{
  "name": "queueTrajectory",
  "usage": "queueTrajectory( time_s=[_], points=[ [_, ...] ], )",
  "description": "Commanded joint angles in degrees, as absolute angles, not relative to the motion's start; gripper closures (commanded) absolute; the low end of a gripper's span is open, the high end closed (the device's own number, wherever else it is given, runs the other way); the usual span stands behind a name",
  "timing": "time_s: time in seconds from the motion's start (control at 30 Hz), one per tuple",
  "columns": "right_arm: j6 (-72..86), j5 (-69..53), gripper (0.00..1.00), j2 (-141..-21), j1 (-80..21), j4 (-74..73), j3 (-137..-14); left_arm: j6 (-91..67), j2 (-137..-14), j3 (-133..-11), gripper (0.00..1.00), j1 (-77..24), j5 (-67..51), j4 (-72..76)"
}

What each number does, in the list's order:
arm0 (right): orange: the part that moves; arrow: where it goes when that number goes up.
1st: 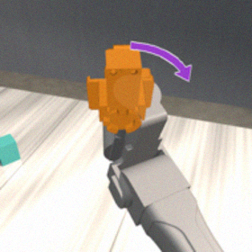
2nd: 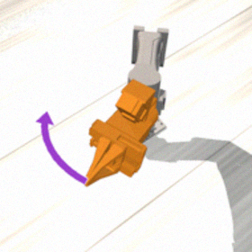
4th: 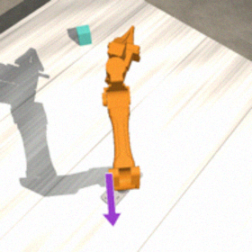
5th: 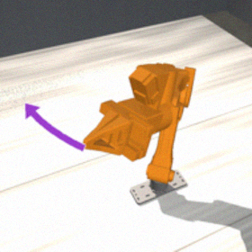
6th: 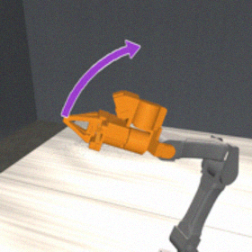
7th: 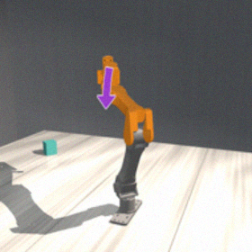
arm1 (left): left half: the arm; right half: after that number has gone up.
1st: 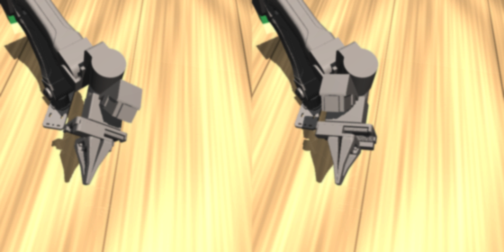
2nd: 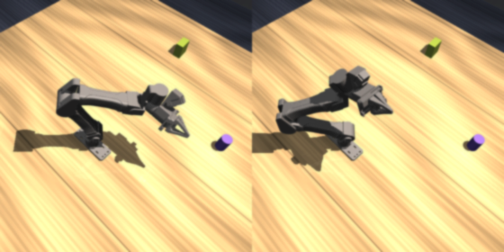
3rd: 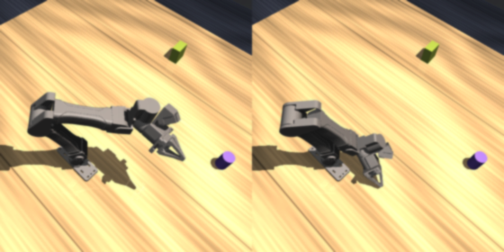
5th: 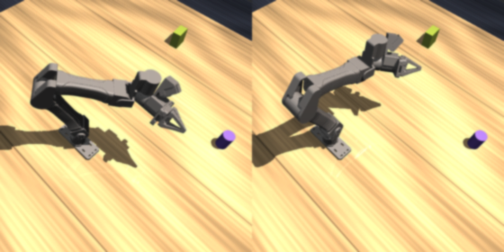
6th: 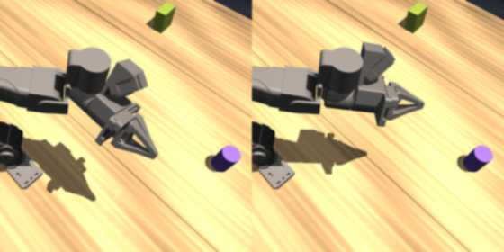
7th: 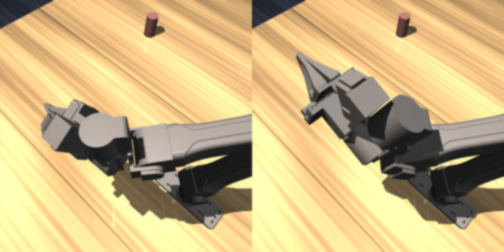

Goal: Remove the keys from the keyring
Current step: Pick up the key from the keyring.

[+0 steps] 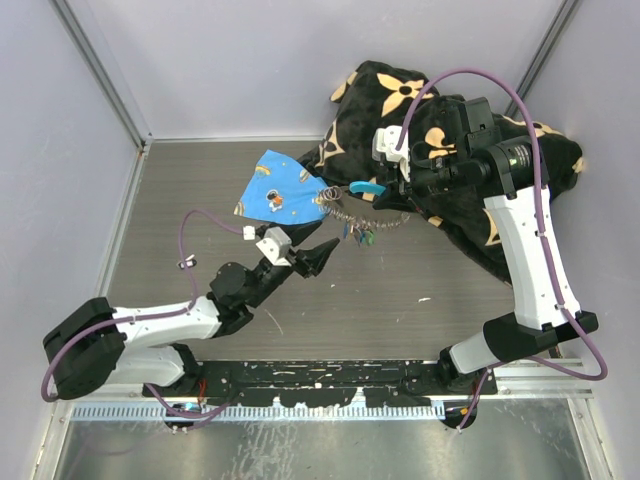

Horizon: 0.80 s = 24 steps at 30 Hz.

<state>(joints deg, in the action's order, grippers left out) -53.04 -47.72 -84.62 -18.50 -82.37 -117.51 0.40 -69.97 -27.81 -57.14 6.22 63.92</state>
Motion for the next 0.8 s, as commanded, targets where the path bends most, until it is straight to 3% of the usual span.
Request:
queueTrajectory(
  time_s=[0.0,0.77],
  points=[
    [-52.6,-50.5,0.99,-82.6,-18.1,-80.3,-118.7,-0.8,-70.2,-30.9,0.45,-58.0,7.9,63.3],
    [-52.6,-50.6,0.99,-82.4,-17.9,-80.4,-118.7,0.4,-77.8,-35.4,0.51,-59.3,14.2,64.3]
  ],
)
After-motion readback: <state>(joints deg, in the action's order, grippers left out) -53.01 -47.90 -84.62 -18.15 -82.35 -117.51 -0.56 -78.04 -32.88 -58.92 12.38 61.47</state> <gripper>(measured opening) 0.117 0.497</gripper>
